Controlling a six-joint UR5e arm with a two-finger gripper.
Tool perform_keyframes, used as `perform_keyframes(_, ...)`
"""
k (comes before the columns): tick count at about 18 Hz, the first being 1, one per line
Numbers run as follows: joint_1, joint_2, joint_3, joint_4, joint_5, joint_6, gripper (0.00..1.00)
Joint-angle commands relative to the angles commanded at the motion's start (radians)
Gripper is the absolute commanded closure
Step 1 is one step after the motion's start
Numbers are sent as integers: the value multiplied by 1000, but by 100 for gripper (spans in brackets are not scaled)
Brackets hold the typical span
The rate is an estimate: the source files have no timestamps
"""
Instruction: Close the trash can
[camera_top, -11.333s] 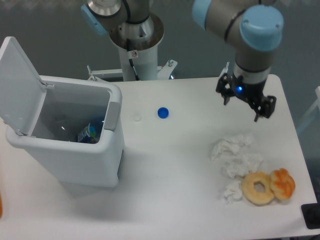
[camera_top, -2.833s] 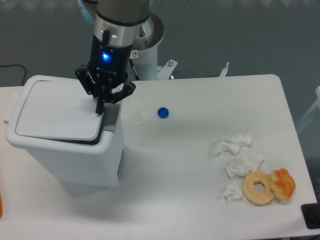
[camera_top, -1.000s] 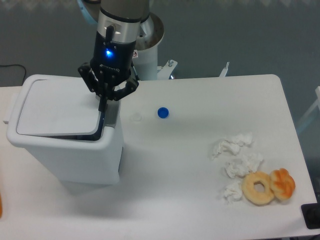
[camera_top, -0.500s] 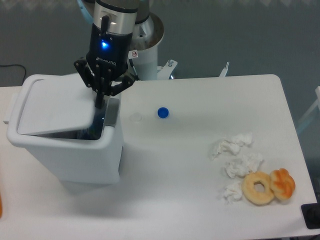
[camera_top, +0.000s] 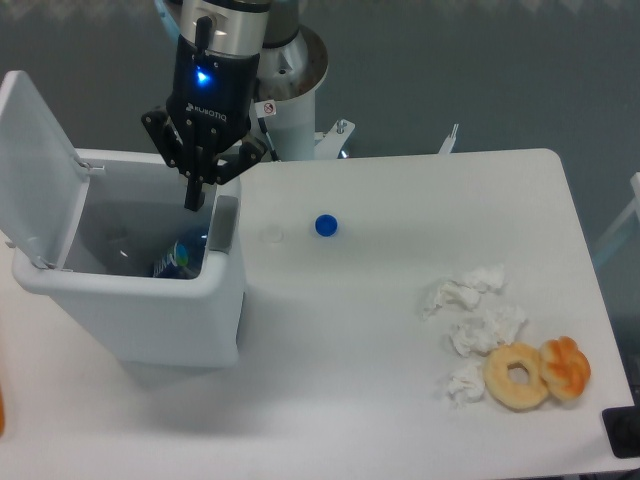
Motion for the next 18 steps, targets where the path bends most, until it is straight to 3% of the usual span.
perform_keyframes(4,-64,34,11,12,-48,-18,96)
perform_keyframes(5,-72,32,9,18,-49,-11,75)
perform_keyframes(7,-80,22,6,32,-48,0,18)
perform_keyframes(8,-80,23,5,32,-46,-9,0)
perform_keyframes(11,-78,37,12,31,-48,-53,0)
perform_keyframes(18,-104,51,61,58,-103,-360,0)
